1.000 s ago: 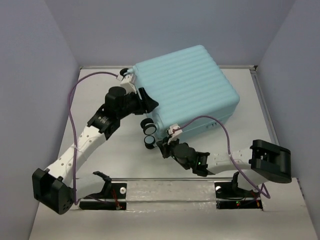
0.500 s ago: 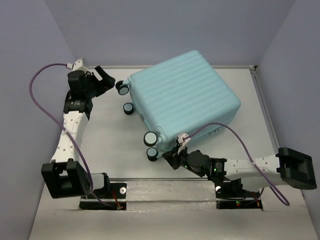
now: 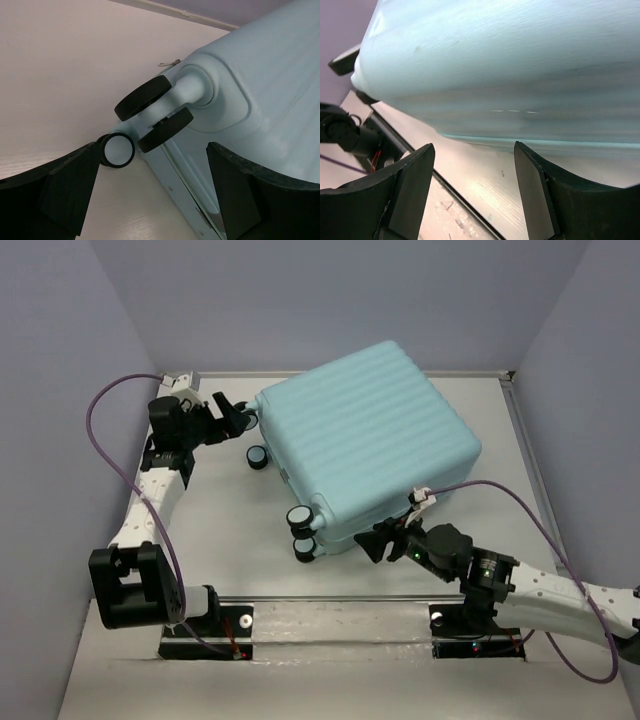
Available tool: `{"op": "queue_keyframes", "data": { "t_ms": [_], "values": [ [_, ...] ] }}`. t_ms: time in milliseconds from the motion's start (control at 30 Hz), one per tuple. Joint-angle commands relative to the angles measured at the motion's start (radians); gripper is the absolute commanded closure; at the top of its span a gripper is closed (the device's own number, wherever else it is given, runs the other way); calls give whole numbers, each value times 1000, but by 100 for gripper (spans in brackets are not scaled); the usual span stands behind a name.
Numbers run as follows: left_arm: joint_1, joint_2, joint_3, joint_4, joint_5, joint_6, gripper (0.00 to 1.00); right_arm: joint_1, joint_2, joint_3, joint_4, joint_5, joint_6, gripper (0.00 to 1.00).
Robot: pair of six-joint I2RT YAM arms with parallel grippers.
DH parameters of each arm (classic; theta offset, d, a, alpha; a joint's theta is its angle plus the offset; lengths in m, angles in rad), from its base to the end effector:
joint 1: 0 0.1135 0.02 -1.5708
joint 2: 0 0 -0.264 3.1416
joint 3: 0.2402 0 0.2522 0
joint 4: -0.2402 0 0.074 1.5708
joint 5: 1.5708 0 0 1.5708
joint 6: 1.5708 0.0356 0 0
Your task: Pack the luggage
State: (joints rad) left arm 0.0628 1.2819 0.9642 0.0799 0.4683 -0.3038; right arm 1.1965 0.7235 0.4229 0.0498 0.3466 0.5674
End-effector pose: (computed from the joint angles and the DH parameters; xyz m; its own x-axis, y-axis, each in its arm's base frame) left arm 0.2994 0.0027 0.3221 -0.3385 -0.2888 -0.8955 0.2940 0.8716 -0.3922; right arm 0.0763 0.1612 0.2464 -0.4823 0.1546 -0.8622 -0.5880 0.6724 0.4495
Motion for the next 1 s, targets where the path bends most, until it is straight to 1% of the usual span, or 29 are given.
{"op": "queue_keyframes", "data": {
  "t_ms": [0, 67, 100, 133, 167, 200, 233, 300, 400, 467, 600, 700, 800, 833, 900, 933, 967],
  "values": [
    [2, 71, 47, 138, 125, 0, 1, -66, -114, -24, -189, 51, 22, 29],
    [3, 97, 59, 146, 139, -8, 1, -109, -134, -21, -203, 61, 23, 30],
    [2, 109, 65, 143, 144, -11, 1, -124, -134, -19, -203, 68, 23, 33],
    [3, 141, 79, 143, 176, -26, 1, -141, -128, -16, -202, 81, 25, 39],
    [2, 155, 85, 146, 188, -37, 2, -179, -127, -7, -202, 81, 25, 54],
    [2, 169, 91, 146, 193, -47, 2, -198, -124, -7, -200, 80, 25, 59],
    [2, 178, 96, 156, 200, -55, 2, -216, -121, 7, -200, 77, 19, 67],
    [-3, 194, 106, 185, 204, -75, 2, -256, -113, 23, -202, 75, 0, 91],
    [-3, 215, 131, 202, 214, -116, 3, -288, -105, 28, -202, 75, -18, 92],
    [-11, 224, 117, 285, 237, -174, 3, -320, -93, 20, -203, 66, -21, 93],
    [-21, 252, 103, 372, 280, -253, 3, -399, -62, 4, -197, 23, -18, 93],
    [-26, 287, 113, 393, 294, -282, 7, -465, -58, -1, -176, -29, -23, 93],
    [-27, 293, 100, 411, 282, -296, 18, -532, -52, 8, -165, -55, -37, 93],
    [-27, 293, 97, 414, 276, -300, 25, -549, -47, 13, -163, -55, -44, 93],
    [-27, 295, 88, 432, 277, -319, 41, -618, -26, 25, -157, -73, -61, 93],
    [-27, 289, 84, 437, 270, -325, 55, -646, -16, 30, -145, -111, -70, 93],
    [-27, 286, 79, 448, 262, -336, 62, -697, 2, 33, -134, -129, -75, 93]
  ]
}}
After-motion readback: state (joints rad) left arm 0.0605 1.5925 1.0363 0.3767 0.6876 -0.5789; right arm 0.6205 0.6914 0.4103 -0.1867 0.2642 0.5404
